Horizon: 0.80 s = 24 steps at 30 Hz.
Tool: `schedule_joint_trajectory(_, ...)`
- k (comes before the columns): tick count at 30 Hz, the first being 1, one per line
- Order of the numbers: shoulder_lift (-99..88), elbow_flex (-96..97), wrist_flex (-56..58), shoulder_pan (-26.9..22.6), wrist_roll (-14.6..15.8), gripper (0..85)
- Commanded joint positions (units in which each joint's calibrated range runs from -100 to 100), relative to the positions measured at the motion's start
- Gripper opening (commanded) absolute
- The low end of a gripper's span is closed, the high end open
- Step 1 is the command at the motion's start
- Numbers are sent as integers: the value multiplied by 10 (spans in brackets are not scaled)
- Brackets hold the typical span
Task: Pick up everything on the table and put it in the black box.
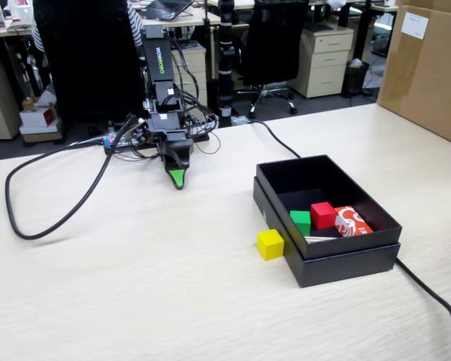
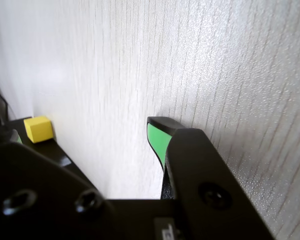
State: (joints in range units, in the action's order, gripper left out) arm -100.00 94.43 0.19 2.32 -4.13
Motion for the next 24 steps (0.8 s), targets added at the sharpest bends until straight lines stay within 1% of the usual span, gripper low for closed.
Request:
schedule_joint_trajectory(1, 0, 19, 14, 0, -5, 485)
schedule_joint_trajectory(24, 0, 17, 14, 0, -5, 476)
